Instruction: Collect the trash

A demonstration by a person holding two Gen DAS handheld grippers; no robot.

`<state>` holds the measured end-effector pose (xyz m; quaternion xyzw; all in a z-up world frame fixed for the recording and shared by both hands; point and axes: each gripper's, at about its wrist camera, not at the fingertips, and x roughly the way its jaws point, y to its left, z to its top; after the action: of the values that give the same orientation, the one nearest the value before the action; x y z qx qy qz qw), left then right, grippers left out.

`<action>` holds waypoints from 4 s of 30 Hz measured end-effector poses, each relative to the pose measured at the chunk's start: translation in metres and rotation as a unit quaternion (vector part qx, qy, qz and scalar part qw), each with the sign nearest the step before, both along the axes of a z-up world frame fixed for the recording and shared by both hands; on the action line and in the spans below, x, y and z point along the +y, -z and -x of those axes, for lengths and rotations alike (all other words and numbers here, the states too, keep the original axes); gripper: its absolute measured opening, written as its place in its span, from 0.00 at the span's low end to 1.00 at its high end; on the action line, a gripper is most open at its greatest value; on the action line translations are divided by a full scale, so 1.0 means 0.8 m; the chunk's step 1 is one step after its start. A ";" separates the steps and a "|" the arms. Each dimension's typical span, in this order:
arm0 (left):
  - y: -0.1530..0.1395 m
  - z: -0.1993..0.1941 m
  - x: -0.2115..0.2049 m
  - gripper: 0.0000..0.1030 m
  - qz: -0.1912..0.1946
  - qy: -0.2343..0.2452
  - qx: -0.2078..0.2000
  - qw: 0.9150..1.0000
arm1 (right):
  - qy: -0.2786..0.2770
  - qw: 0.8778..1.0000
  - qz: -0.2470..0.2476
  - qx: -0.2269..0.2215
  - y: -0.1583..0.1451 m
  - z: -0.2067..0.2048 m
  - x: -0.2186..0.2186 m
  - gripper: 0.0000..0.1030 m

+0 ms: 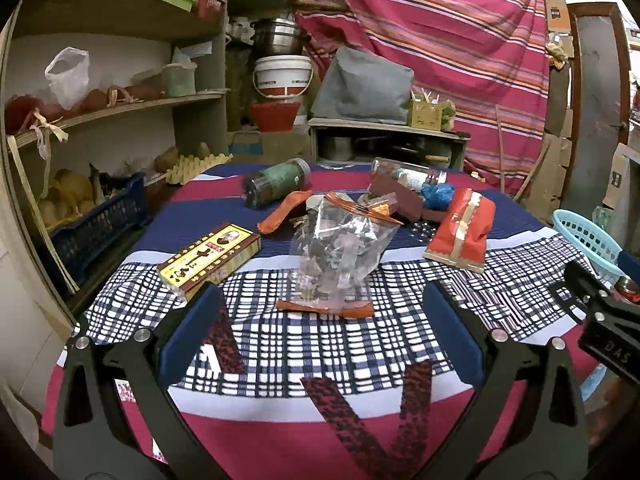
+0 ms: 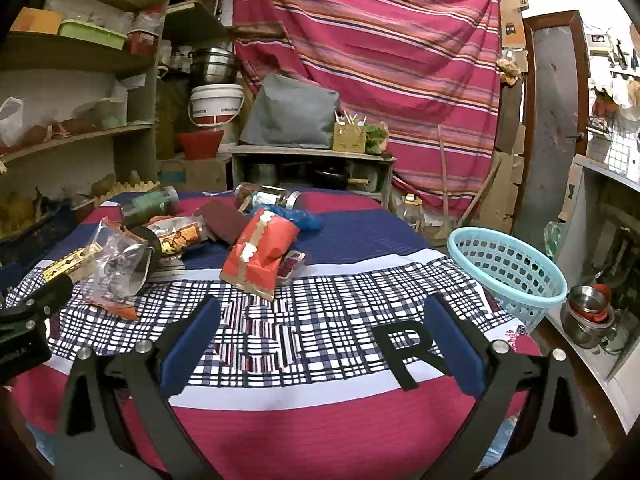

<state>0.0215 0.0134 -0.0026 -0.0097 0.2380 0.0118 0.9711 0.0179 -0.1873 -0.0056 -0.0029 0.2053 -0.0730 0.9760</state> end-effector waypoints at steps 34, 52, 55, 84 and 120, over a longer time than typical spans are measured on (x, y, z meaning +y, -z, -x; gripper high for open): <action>0.009 -0.077 0.012 0.16 -0.015 0.058 0.059 0.996 | -0.010 0.992 -0.013 0.127 0.016 -0.123 -0.026 0.96; -0.018 -0.137 0.064 0.16 -0.014 -0.006 0.049 0.999 | -0.064 0.984 -0.043 0.161 0.021 -0.221 0.011 0.96; -0.020 -0.148 0.061 0.16 -0.020 -0.012 0.048 0.999 | -0.073 0.983 -0.048 0.163 0.024 -0.229 0.016 0.94; -0.077 -0.155 -0.084 0.16 -0.039 0.029 0.010 0.999 | -0.132 0.976 -0.113 0.130 -0.027 -0.191 -0.136 0.30; -0.023 -0.191 -0.509 0.16 -0.032 0.281 0.036 0.958 | 0.075 0.981 -0.129 0.127 0.011 -0.155 -0.505 0.30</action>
<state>0.1745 -0.3935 0.0159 0.0895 0.2653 -0.2536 0.9259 0.1416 -0.5910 -0.0141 0.1287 0.3351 -0.1179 0.9259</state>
